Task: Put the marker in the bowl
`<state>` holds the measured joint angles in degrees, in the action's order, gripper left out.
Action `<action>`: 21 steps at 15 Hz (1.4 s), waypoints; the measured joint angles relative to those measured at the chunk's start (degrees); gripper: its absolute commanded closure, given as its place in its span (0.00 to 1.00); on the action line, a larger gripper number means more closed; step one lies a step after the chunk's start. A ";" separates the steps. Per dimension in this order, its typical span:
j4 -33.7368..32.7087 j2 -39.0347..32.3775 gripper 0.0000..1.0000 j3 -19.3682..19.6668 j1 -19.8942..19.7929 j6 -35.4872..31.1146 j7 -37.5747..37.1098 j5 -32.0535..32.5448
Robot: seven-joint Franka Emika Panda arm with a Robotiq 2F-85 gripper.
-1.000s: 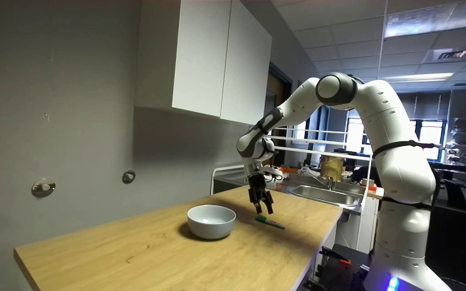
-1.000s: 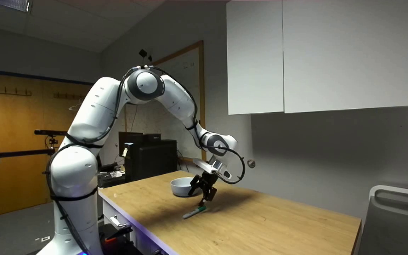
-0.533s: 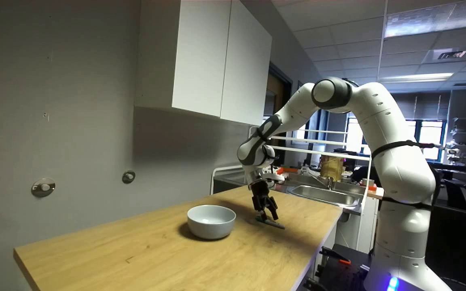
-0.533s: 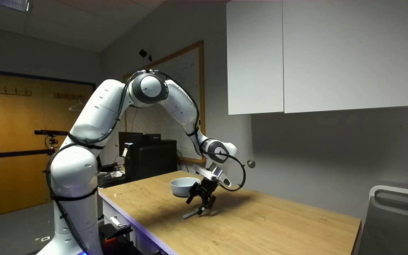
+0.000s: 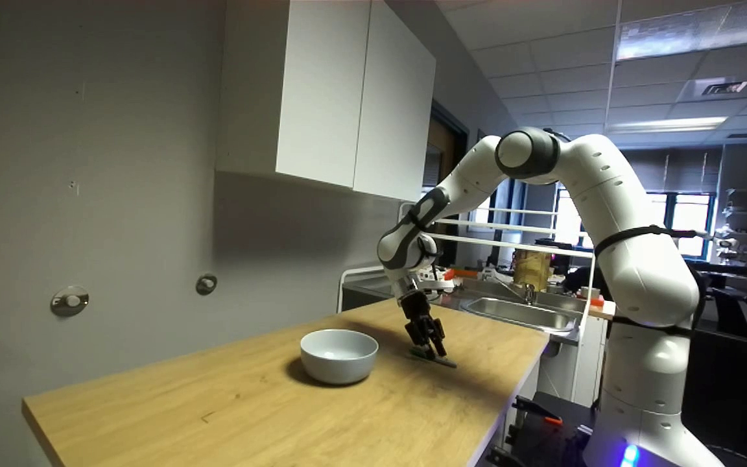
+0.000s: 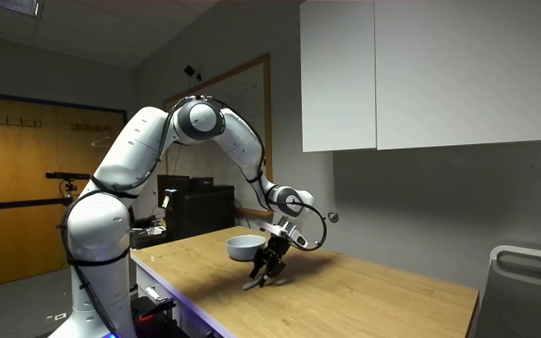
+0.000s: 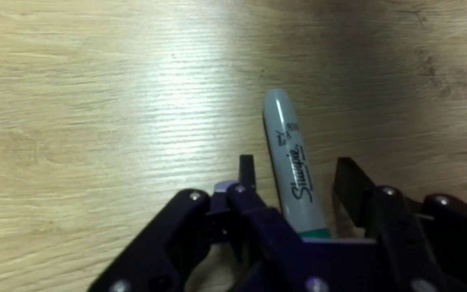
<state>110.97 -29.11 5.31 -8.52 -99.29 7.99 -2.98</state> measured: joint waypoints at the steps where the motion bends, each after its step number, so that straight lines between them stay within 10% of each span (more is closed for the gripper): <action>1: -0.27 0.00 0.83 0.00 0.04 0.41 -0.49 0.26; 8: -2.76 0.08 0.87 0.00 0.24 3.21 -2.34 1.96; 9: -3.10 0.07 0.64 0.00 0.35 3.33 -2.39 2.25; 19: -6.09 -0.71 0.01 -0.37 1.16 4.00 -2.54 2.28; 21: -6.35 -1.42 0.00 -0.37 1.11 4.00 -2.53 2.06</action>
<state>104.62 -30.53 4.94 -7.41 -95.29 5.46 -0.92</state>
